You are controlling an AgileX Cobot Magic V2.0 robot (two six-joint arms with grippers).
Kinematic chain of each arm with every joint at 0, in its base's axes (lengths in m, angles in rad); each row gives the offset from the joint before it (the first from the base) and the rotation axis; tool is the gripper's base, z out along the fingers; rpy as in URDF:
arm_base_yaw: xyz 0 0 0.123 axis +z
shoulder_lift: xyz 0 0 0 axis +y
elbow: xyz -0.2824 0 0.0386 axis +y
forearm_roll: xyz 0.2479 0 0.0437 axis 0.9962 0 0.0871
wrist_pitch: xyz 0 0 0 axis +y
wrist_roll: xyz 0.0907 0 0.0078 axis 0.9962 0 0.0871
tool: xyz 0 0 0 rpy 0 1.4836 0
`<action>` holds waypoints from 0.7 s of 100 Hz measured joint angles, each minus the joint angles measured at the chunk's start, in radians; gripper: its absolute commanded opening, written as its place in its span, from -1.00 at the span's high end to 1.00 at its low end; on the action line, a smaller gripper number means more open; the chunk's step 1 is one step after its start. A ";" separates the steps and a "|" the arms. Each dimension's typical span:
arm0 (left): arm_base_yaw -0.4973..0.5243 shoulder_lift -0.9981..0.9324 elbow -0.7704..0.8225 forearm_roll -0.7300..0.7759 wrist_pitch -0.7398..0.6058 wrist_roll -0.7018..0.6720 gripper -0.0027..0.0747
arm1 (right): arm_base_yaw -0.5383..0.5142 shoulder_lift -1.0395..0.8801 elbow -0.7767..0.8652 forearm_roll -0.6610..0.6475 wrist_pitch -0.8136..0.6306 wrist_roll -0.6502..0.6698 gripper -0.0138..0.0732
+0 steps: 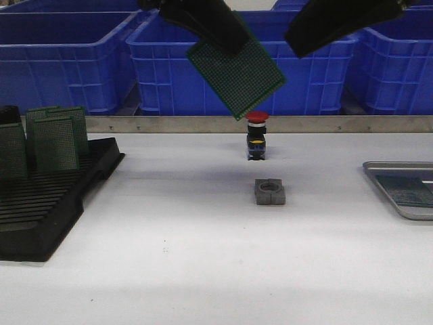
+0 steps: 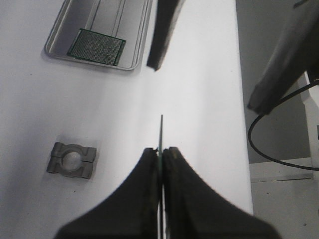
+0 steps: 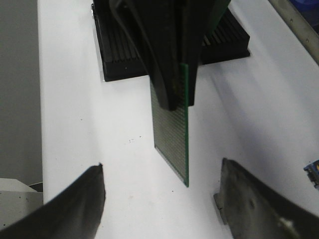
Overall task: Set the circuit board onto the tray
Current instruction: 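Grasp the second board with the right gripper and open the left gripper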
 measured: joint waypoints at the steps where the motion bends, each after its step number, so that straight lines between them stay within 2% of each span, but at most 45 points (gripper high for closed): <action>1: -0.003 0.000 0.000 0.000 0.000 0.000 0.98 | 0.000 0.002 0.000 0.000 0.002 -0.002 -0.48; 25: -0.030 0.000 0.000 -0.002 0.000 0.000 0.98 | 0.001 0.091 0.000 0.048 0.051 -0.006 -0.48; 34: -0.031 0.000 0.000 -0.006 0.000 0.000 0.98 | 0.001 0.118 0.000 0.080 0.073 -0.006 -0.41; 41: -0.031 0.000 0.000 -0.008 0.000 0.000 0.98 | 0.001 0.133 0.000 0.100 0.087 -0.006 -0.19; 60: -0.031 0.000 0.000 -0.018 0.007 0.000 0.98 | 0.001 0.147 0.000 0.113 0.093 -0.006 0.66; 67: -0.031 -0.002 0.000 -0.020 0.016 0.000 0.98 | 0.001 0.147 0.000 0.113 0.090 -0.008 0.86; 70: -0.031 -0.001 0.000 -0.020 0.016 0.000 0.98 | 0.001 0.147 0.000 0.111 0.095 -0.011 0.84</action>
